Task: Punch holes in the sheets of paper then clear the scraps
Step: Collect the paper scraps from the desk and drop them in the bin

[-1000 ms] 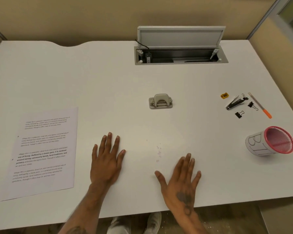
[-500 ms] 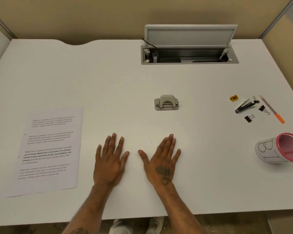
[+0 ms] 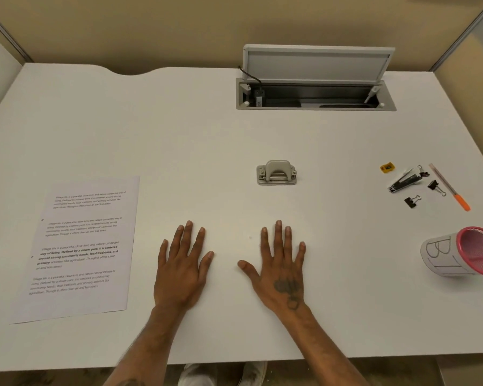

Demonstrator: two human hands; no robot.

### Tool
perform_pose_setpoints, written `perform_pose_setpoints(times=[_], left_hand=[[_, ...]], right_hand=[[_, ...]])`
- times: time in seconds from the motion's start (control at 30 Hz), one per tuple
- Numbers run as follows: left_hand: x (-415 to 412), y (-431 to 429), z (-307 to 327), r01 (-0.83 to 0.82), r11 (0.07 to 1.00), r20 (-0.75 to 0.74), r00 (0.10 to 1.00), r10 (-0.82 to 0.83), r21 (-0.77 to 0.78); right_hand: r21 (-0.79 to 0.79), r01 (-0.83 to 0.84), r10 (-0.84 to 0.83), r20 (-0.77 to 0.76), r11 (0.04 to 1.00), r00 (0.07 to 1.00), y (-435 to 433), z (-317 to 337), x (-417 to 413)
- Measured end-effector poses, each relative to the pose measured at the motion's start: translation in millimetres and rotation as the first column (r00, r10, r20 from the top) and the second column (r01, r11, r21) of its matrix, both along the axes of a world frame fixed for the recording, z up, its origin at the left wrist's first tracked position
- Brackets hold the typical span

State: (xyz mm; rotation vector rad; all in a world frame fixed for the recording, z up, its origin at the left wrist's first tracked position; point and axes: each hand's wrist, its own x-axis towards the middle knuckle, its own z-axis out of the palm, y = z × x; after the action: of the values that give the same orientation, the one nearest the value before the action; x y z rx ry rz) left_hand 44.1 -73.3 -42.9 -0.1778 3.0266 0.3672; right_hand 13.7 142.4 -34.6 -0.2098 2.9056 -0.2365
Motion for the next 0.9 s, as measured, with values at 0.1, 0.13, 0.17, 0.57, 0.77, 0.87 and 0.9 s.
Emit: perform_pose_setpoints(times=[0.1,0.13,0.17,0.57,0.77,0.87,0.9], left_hand=[[0,0,-1,-0.001,1.0,-0.004,1.0,0.001,0.004],[0,0,-2,-0.002,1.0,-0.001,1.0,0.002,0.001],[0,0,-2,-0.003,1.0,0.002,1.0,0.003,-0.002],[-1,0,-3,-0.002,1.0,-0.001,1.0,0.002,-0.017],[0,0,-2,-0.007,1.0,0.001,1.0,0.007,-0.009],[0,0,-2,-0.008,1.0,0.008,1.0,0.008,-0.01],[0,0,-1,-0.007,1.0,0.009,1.0,0.007,-0.009]], right_hand=[[-0.028,0.056,-0.056,0.005,0.998,0.998,-2,4,1],[-0.038,0.111,-0.111,0.003,0.993,0.994,-1,5,5],[-0.034,0.169,-0.168,0.005,0.985,0.986,-1,7,11],[-0.029,0.11,-0.109,0.048,0.993,0.993,-20,4,19],[-0.062,0.071,-0.072,-0.017,0.996,0.997,7,12,17],[-0.128,0.157,-0.173,-0.12,0.979,0.978,17,16,11],[-0.151,0.16,-0.182,-0.139,0.975,0.973,19,16,7]])
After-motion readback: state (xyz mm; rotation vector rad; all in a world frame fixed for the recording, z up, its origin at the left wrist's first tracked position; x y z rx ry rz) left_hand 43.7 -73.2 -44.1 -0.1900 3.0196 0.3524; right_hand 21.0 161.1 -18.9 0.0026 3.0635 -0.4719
